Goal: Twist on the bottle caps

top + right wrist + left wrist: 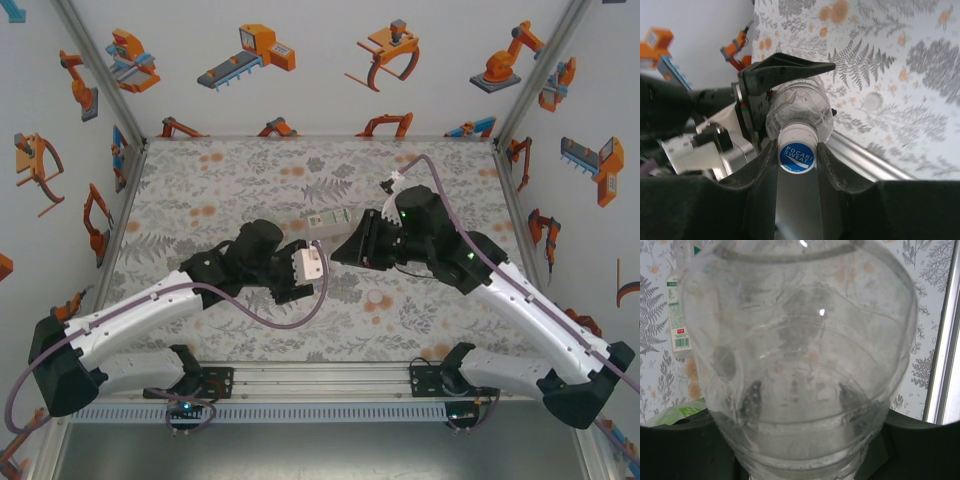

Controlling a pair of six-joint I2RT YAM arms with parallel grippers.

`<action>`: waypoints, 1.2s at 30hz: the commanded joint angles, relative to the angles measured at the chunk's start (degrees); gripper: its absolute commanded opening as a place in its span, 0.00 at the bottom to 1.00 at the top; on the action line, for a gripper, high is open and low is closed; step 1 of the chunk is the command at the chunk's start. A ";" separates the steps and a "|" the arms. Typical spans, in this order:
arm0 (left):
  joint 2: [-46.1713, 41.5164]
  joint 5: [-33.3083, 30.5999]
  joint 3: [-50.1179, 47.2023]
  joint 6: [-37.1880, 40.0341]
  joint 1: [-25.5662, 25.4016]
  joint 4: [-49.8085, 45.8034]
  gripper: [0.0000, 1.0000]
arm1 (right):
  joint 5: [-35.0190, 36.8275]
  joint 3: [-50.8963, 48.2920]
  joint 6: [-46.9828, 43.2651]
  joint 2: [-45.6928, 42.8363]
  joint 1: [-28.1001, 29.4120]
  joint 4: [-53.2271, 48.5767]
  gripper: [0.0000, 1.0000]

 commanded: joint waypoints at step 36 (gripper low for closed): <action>-3.90 17.94 4.58 0.78 -0.52 -8.37 0.00 | -32.64 6.67 -92.44 -7.78 0.36 -5.38 0.58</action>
